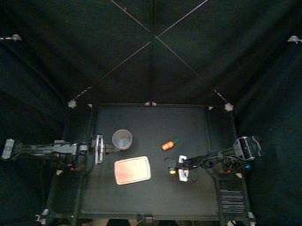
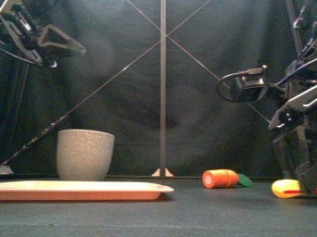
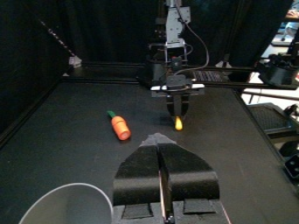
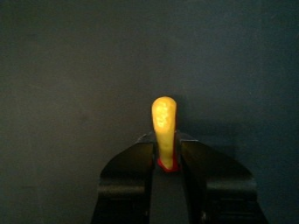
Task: Pick the shrimp then place it on the pink plate
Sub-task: Place shrimp on the pink plate
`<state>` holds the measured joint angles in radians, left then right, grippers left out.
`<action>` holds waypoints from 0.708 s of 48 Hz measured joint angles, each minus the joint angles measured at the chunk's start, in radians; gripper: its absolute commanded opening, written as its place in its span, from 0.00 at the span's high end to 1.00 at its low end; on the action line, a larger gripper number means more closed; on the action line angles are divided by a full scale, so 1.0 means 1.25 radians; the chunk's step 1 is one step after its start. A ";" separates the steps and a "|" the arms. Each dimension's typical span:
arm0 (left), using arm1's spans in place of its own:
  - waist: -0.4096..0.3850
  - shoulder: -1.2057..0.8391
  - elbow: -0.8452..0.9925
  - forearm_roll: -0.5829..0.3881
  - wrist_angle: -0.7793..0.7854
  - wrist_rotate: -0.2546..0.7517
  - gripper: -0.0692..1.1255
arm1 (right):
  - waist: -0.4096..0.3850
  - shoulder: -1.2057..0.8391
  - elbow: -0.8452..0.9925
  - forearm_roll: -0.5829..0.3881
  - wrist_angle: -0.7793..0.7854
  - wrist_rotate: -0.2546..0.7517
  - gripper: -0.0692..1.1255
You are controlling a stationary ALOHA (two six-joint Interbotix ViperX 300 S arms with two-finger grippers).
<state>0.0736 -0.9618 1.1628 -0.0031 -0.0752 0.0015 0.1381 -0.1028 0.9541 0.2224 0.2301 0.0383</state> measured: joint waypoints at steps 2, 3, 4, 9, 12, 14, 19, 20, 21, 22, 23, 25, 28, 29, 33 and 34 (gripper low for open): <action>0.000 0.000 0.000 0.000 -0.001 0.000 0.88 | 0.000 0.000 -0.004 0.000 -0.001 0.000 0.48; 0.000 0.000 0.000 0.000 0.000 0.000 0.88 | -0.001 0.000 -0.007 -0.001 -0.001 0.000 0.48; 0.000 0.000 -0.001 0.000 0.000 0.000 0.88 | 0.000 0.000 -0.011 -0.001 -0.001 0.000 0.48; 0.000 0.000 0.000 0.000 -0.001 0.000 0.88 | 0.000 0.000 -0.045 -0.011 -0.002 -0.004 0.48; 0.000 0.000 0.000 0.001 -0.005 0.000 0.88 | -0.001 -0.001 -0.076 -0.029 -0.002 -0.005 0.48; 0.000 0.000 0.000 0.000 -0.007 0.000 0.88 | -0.002 -0.001 -0.099 -0.043 -0.002 -0.005 0.48; 0.000 0.000 0.004 0.000 -0.017 0.000 0.88 | -0.006 0.000 -0.173 -0.077 -0.010 -0.002 0.48; 0.001 0.000 0.004 0.001 -0.020 0.000 0.88 | -0.007 0.001 -0.185 -0.083 -0.012 -0.002 0.48; 0.000 0.000 0.005 0.000 -0.022 0.000 0.88 | -0.011 0.005 -0.199 -0.088 -0.017 -0.002 0.48; 0.001 0.000 0.006 0.000 -0.023 0.000 0.88 | -0.015 0.011 -0.211 -0.093 -0.022 -0.004 0.48; 0.001 0.000 0.006 0.001 -0.026 -0.001 0.88 | -0.018 0.017 -0.223 -0.098 -0.028 -0.002 0.48; 0.002 0.000 0.007 0.000 -0.028 0.000 0.88 | -0.023 0.043 -0.255 -0.107 -0.045 -0.006 0.48; 0.006 0.000 0.009 0.000 -0.031 0.000 0.88 | -0.032 0.079 -0.288 -0.113 -0.063 -0.001 0.48; 0.009 0.000 0.009 0.000 -0.031 0.000 0.88 | -0.037 0.093 -0.303 -0.115 -0.070 -0.002 0.48; 0.018 0.000 0.009 0.000 -0.033 0.000 0.88 | -0.054 0.151 -0.350 -0.119 -0.080 -0.001 0.48; 0.020 0.000 0.009 0.000 -0.033 0.000 0.88 | -0.059 0.164 -0.361 -0.119 -0.080 -0.002 0.48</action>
<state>0.0982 -0.9618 1.1735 -0.0031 -0.1166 0.0015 0.0644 0.1028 0.5031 0.0736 0.1304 0.0353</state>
